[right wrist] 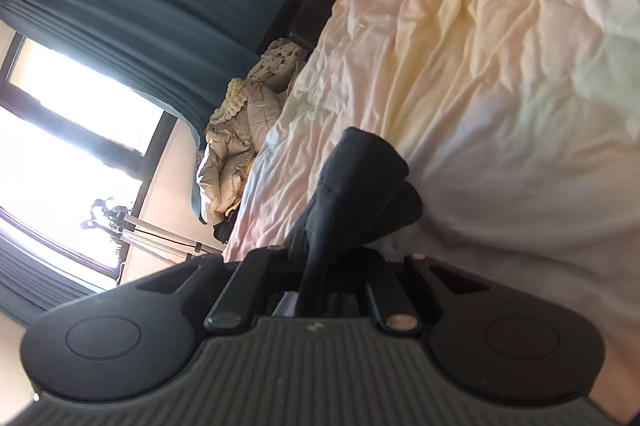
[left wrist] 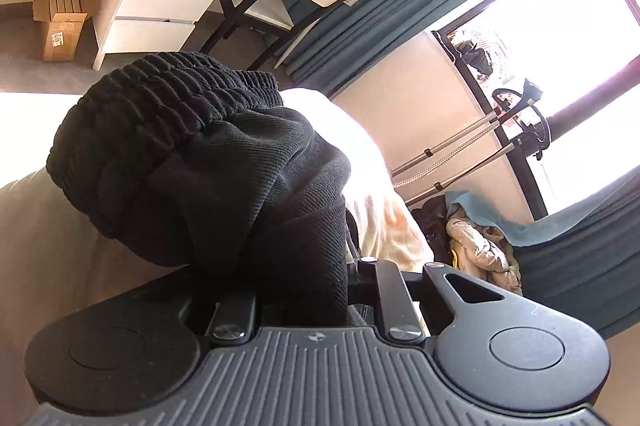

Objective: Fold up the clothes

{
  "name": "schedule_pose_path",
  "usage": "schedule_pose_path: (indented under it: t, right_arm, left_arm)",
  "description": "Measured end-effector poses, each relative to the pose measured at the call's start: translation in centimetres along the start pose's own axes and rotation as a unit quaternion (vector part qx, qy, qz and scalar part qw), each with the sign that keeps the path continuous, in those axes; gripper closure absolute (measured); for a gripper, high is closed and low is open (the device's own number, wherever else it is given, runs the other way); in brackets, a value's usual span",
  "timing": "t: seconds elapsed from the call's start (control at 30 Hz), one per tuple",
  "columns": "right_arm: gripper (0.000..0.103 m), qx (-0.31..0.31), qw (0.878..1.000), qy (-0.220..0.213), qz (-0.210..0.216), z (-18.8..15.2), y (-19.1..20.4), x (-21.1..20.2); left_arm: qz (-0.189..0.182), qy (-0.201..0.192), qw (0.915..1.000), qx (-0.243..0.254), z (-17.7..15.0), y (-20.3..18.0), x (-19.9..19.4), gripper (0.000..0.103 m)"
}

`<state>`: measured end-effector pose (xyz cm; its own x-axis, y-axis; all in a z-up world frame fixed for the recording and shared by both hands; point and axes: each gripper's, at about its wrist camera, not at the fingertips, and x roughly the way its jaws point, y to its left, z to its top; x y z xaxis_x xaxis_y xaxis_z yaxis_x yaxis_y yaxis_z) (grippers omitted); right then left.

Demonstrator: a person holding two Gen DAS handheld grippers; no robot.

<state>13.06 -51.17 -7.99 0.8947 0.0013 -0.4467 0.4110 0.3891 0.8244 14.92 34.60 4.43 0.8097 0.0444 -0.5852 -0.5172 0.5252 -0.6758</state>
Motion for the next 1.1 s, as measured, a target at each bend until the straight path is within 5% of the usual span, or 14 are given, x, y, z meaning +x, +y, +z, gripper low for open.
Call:
schedule_pose_path:
  t: [0.23, 0.33, 0.4, 0.47, 0.6, 0.77, 0.93, 1.1]
  right_arm:
    - [0.094, 0.037, 0.998, 0.038, -0.031, -1.8, -5.6, -0.9]
    - [0.087, 0.031, 0.998, 0.043, -0.035, -2.6, -7.0, -0.2]
    - [0.085, 0.035, 0.998, 0.045, -0.026, -3.0, -7.7, 0.1]
    - [0.078, 0.046, 0.998, 0.046, -0.008, -3.1, -8.2, 0.4]
    - [0.045, 0.042, 0.998, 0.049, 0.029, -3.3, -8.0, 0.6]
    - [0.037, -0.015, 0.998, 0.054, 0.024, -3.9, -6.5, 1.3]
    - [0.037, -0.053, 0.998, 0.042, 0.016, -4.4, -6.3, 2.1]
    - [0.036, -0.096, 0.995, 0.038, 0.002, -5.0, -5.4, 2.7]
  left_arm:
    - [0.032, 0.048, 0.9969, 0.054, -2.4, 4.2, 0.4, 0.073]
    - [0.027, 0.053, 0.9958, 0.070, -2.8, 5.3, 0.4, 0.064]
    - [0.036, 0.046, 0.9942, 0.090, -3.5, 5.2, -0.3, 0.046]
    - [0.046, 0.040, 0.9912, 0.117, -4.3, 4.8, -1.3, 0.037]
    - [0.052, 0.030, 0.9826, 0.176, -6.5, 4.0, -4.0, 0.018]
    - [0.052, 0.004, 0.9620, 0.268, -10.1, 3.0, -7.7, 0.015]
    - [-0.008, -0.008, 0.9202, 0.391, -14.9, 0.6, -9.7, 0.011]
    - [-0.034, 0.009, 0.9083, 0.417, -18.2, -3.0, -8.2, 0.011]
